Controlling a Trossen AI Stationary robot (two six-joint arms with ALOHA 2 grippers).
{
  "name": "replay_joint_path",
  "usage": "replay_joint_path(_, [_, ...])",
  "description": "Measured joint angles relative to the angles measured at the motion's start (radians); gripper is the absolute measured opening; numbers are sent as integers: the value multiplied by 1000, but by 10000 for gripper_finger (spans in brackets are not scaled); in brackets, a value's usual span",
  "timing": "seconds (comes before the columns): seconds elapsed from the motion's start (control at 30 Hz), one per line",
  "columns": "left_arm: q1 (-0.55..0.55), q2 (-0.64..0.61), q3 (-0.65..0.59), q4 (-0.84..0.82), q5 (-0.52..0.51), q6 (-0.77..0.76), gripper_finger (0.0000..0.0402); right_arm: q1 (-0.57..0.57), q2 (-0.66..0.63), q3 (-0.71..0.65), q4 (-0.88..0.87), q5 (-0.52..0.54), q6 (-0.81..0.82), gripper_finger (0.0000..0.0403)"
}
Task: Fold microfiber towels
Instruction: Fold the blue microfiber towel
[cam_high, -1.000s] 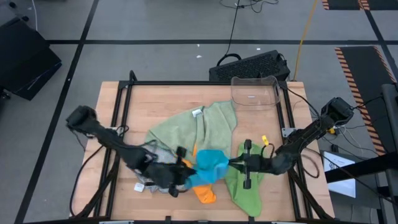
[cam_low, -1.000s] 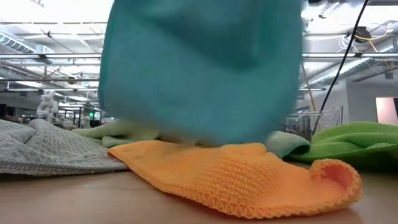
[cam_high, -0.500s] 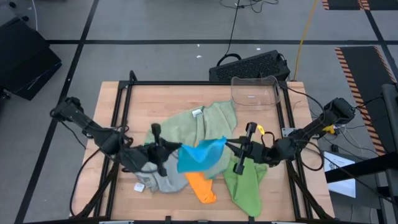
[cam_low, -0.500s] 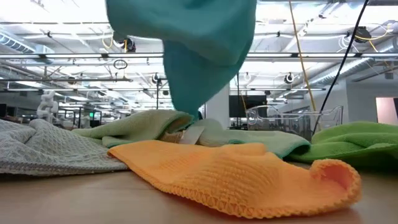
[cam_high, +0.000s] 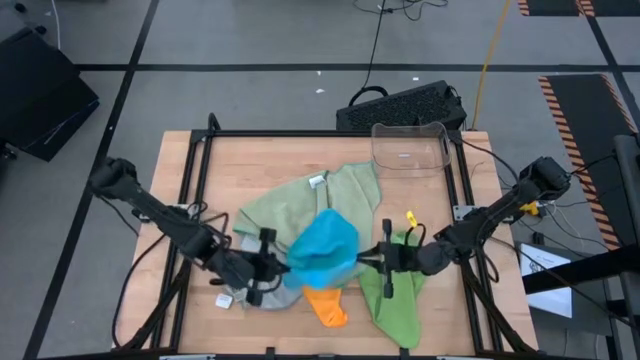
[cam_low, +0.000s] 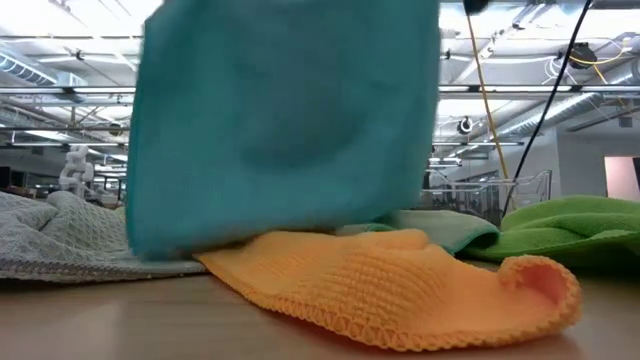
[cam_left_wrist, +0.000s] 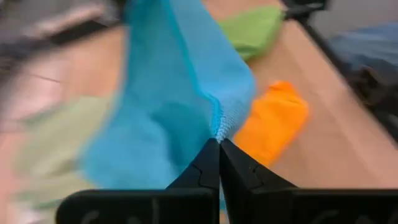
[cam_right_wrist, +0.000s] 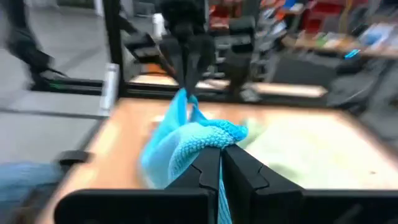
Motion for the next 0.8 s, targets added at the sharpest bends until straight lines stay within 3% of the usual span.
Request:
replay_joint_path(0.2, [-6,53,-124,343,221,-128,74,0,2,-119,-7,-25,183,8])
replay_joint_path(0.5, [-27,69,-134,216,59,-295,171,0,2,-203,3,-24,308,8])
replay_joint_path(0.7, [-33,130,-131,227,40,-169,186,0,2,-203,24,-23,275,8])
replay_joint_path(0.8, [-16,176,-134,193,35,-188,186,0,2,-203,21,-23,271,8])
